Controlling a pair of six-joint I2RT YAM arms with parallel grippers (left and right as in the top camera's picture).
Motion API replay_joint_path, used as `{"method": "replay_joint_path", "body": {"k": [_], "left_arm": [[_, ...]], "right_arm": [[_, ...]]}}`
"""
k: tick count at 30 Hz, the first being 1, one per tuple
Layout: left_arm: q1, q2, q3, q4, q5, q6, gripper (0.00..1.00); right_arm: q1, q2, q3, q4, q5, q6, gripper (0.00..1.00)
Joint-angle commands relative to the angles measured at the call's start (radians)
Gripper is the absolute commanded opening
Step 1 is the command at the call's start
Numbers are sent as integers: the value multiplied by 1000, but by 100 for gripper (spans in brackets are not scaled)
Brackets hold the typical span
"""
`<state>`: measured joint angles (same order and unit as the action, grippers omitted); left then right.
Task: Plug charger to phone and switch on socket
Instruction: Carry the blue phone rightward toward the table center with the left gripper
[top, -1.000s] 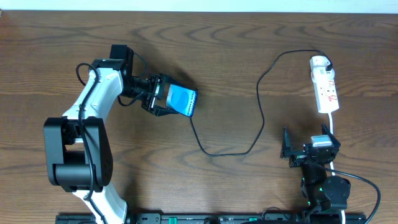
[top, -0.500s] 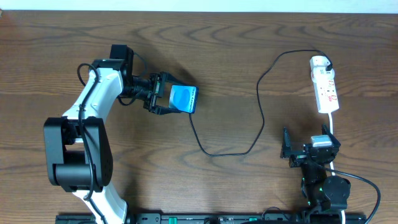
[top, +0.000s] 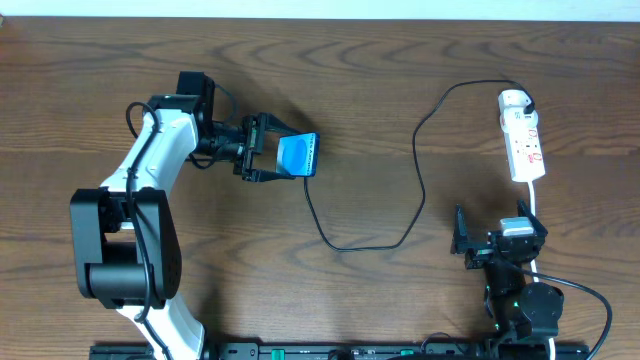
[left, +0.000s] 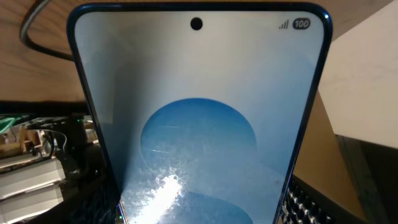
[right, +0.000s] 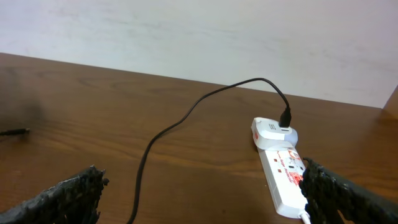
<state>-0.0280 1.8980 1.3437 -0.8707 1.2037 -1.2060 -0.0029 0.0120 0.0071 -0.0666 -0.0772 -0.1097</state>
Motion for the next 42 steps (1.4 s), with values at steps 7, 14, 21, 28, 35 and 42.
{"method": "replay_joint_path", "body": {"k": [7, 14, 21, 28, 35, 42], "left_arm": [[5, -19, 22, -3, 72, -43, 56], [5, -19, 22, -3, 72, -50, 54], [5, -19, 22, -3, 71, -49, 54], [4, -19, 22, 10, 68, -49, 54], [5, -19, 22, 27, 68, -49, 53], [4, -19, 22, 27, 68, -49, 53]], "right_arm": [[6, -5, -2, -5, 4, 11, 99], [6, -5, -2, -4, 4, 11, 99], [6, -5, -2, -4, 4, 11, 99], [6, -5, -2, -4, 4, 11, 99], [6, -5, -2, -5, 17, -11, 99], [6, -5, -2, -3, 15, -11, 99]]}}
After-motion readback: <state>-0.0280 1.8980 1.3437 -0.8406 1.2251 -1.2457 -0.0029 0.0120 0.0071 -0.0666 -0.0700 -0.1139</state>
